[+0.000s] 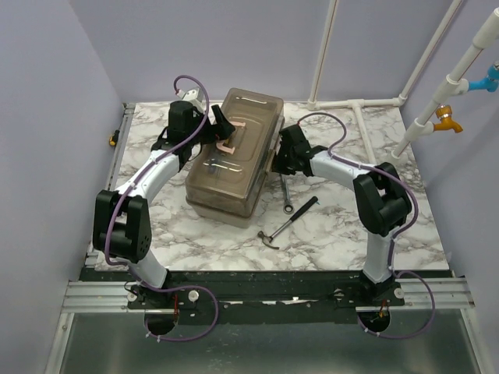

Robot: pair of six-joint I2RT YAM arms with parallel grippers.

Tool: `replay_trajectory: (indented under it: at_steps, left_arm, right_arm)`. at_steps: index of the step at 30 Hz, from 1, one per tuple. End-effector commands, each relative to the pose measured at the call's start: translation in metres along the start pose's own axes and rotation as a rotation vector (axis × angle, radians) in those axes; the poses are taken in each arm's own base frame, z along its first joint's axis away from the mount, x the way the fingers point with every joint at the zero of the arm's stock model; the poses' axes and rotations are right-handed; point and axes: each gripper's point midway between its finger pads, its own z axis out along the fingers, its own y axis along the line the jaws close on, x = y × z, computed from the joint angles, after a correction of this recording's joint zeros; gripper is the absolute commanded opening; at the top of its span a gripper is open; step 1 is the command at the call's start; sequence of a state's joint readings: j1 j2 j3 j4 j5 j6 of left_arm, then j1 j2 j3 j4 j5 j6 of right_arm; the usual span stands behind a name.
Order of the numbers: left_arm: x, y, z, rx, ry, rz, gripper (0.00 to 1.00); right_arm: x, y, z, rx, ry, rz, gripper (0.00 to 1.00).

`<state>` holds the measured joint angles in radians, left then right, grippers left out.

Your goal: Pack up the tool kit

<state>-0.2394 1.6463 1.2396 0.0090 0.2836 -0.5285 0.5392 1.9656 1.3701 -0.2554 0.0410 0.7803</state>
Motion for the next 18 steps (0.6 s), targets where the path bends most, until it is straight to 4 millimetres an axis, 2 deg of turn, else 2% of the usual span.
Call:
replay_trajectory:
  at_steps: [1, 10, 14, 18]
  left_arm:
    - [0.082, -0.021, -0.023, 0.023, 0.268, -0.043, 0.93]
    - [0.019, -0.031, -0.062, -0.03, 0.098, 0.051, 0.98]
    - [-0.005, -0.023, -0.086, -0.057, 0.032, 0.045, 0.98]
    - [-0.026, -0.009, -0.121, -0.114, -0.123, 0.041, 0.99]
  right_arm:
    - [-0.011, 0.063, -0.027, -0.261, -0.073, 0.01, 0.01]
    - [-0.063, 0.005, -0.074, -0.174, -0.214, 0.021, 0.01]
    - [-0.085, -0.02, -0.094, -0.167, -0.264, 0.023, 0.01]
    - [-0.112, -0.039, -0.123, -0.15, -0.38, 0.0, 0.01]
